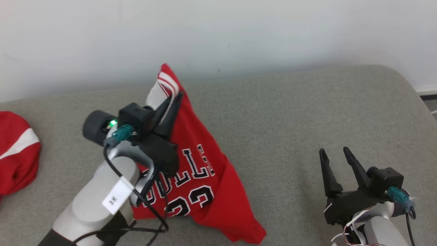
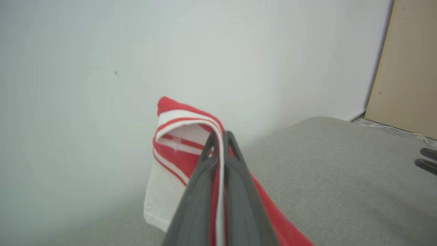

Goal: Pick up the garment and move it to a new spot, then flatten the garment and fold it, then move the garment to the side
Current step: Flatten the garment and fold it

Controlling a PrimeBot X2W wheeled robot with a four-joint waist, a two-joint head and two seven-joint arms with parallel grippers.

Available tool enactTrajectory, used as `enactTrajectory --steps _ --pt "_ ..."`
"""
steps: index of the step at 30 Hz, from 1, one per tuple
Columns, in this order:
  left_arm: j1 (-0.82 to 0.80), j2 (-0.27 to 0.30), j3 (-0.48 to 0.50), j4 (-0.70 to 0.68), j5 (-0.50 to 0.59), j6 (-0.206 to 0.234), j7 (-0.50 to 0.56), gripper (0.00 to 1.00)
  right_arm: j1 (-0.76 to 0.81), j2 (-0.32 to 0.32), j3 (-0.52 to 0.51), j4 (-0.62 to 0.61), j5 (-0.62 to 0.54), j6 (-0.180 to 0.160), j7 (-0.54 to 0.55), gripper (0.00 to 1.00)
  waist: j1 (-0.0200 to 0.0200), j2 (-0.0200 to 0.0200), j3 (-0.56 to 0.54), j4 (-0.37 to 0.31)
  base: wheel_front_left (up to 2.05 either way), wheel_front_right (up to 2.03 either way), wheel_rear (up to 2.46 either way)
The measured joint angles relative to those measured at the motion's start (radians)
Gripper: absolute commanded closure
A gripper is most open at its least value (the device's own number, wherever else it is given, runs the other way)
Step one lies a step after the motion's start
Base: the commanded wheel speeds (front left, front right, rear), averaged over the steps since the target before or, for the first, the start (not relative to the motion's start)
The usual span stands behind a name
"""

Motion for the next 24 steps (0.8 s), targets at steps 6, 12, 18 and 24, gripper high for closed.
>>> enactTrajectory --steps 6,12,18,24 --pt "-0.004 -0.015 -0.030 -0.132 0.018 0.024 0.044 1.00 0.008 0.000 0.021 0.010 0.006 0.000 0.000 0.00 -0.0001 -0.0001 -0.042 0.023 0.00 0.00 0.00" --pt "-0.017 -0.034 -0.063 -0.218 0.037 0.032 0.084 1.00 0.012 0.000 0.015 0.013 0.006 0.000 0.000 0.00 -0.0001 -0.0001 -0.049 -0.003 0.00 0.00 0.00" --pt "-0.058 -0.072 -0.071 -0.291 0.043 0.041 0.091 1.00 0.012 0.000 0.013 0.011 0.005 0.000 0.000 0.00 0.0000 -0.0001 -0.043 -0.029 0.00 0.00 0.00" --pt "-0.111 -0.094 -0.071 -0.343 0.055 0.059 0.106 1.00 0.013 0.000 0.012 0.008 0.003 0.000 0.000 0.00 0.0000 0.0000 -0.043 -0.038 0.00 0.00 0.00"
